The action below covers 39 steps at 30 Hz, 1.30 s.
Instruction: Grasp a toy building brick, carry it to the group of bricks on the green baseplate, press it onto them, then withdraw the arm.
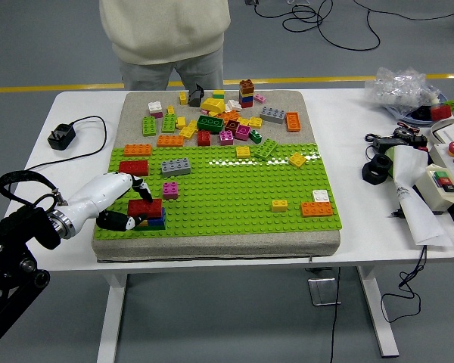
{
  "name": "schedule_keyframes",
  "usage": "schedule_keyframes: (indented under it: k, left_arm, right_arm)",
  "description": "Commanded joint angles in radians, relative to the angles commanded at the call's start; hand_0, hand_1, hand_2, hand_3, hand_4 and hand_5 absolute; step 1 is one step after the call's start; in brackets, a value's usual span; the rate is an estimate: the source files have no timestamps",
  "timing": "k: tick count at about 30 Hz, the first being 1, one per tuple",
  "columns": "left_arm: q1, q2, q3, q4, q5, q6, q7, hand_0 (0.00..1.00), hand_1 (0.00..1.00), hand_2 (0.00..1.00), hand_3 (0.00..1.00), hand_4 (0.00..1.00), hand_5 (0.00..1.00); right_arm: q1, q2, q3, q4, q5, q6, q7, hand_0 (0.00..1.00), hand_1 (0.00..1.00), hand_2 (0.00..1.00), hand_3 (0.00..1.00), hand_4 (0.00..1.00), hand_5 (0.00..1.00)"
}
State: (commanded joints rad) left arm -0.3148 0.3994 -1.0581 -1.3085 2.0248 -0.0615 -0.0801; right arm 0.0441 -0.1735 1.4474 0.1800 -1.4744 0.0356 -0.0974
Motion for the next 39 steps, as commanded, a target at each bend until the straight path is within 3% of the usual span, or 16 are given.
schedule_keyframes:
  k: [26,27,38,39]
  left_arm:
    - [0.001,-0.001,0.005,0.006,-0.010,-0.009,-0.005,0.853,0.748,0.559,0.568,0.647,0.002]
    - [0.001,-0.001,0.005,0.008,-0.011,-0.010,-0.006,0.861,0.754,0.595,0.642,0.703,0.002]
    - [-0.001,0.001,0.001,0.009,-0.021,-0.014,-0.010,0.869,0.765,0.626,0.679,0.744,0.009]
    - [-0.001,0.001,0.001,0.009,-0.021,-0.014,-0.010,0.880,0.781,0.664,0.728,0.793,0.033]
  right_arm:
    - [-0.001,0.000,-0.004,0.000,0.002,0.000,-0.001,0.768,0.716,0.769,0.770,0.967,0.698]
    - [-0.001,0.001,-0.004,0.000,0.003,0.000,-0.001,0.768,0.715,0.769,0.770,0.966,0.698]
    - [-0.001,0.001,-0.005,0.000,0.005,0.000,0.000,0.768,0.715,0.769,0.769,0.966,0.699]
    - [-0.001,0.001,-0.005,0.000,0.005,0.000,0.000,0.768,0.715,0.768,0.769,0.966,0.700]
